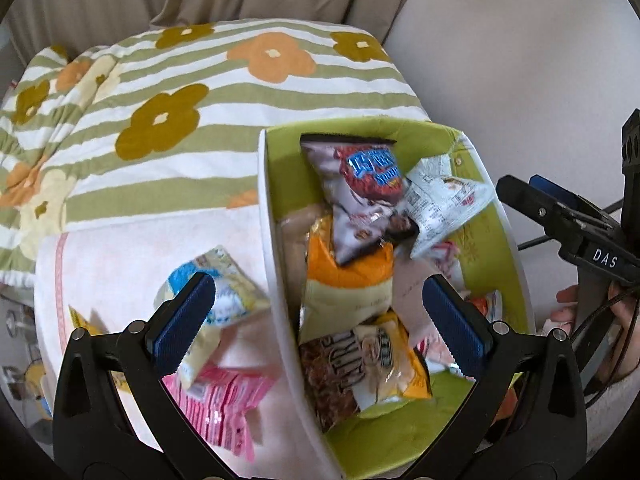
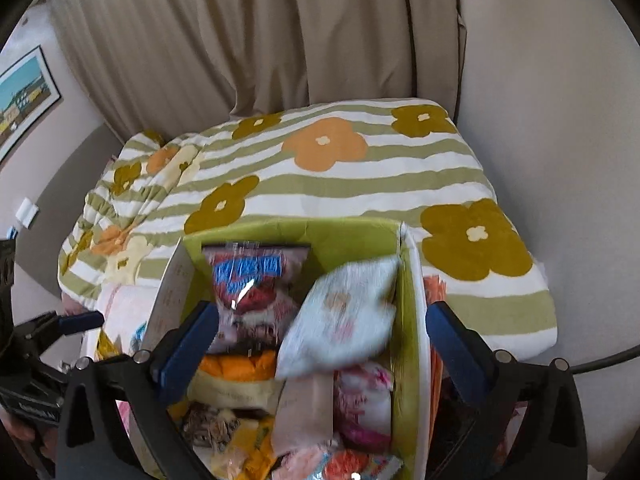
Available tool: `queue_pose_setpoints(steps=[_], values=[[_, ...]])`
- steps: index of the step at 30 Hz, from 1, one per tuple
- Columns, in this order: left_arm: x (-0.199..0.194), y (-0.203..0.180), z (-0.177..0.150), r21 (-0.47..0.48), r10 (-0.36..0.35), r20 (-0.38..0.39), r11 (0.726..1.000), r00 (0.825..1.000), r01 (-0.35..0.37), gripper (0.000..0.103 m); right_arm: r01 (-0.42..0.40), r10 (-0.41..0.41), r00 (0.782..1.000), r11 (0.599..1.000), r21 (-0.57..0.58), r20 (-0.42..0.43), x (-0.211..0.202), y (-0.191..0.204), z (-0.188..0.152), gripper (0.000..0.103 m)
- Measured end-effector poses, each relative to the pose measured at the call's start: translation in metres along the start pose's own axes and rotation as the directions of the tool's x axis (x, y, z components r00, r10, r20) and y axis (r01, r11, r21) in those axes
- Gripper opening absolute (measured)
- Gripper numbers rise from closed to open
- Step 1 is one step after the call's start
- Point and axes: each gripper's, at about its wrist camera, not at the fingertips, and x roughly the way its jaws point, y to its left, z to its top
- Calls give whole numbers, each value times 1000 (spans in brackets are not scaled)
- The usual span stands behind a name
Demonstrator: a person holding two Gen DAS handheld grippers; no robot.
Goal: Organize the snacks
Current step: 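Carry both bags over the box and open both tools to drop them, then withdraw both tools from the box toward the yellow and pink packets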
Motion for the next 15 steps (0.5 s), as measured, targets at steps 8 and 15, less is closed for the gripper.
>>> queue_pose_setpoints(steps=[8, 15], values=[[-43, 6, -21, 0, 12, 77, 1000, 997, -12, 103, -30, 30, 999, 1000, -5, 23, -33, 18, -12, 103], [-87, 25, -44, -19, 64, 137, 998, 989, -62, 103, -56, 58, 997, 998, -40, 51, -58, 45, -23, 103]])
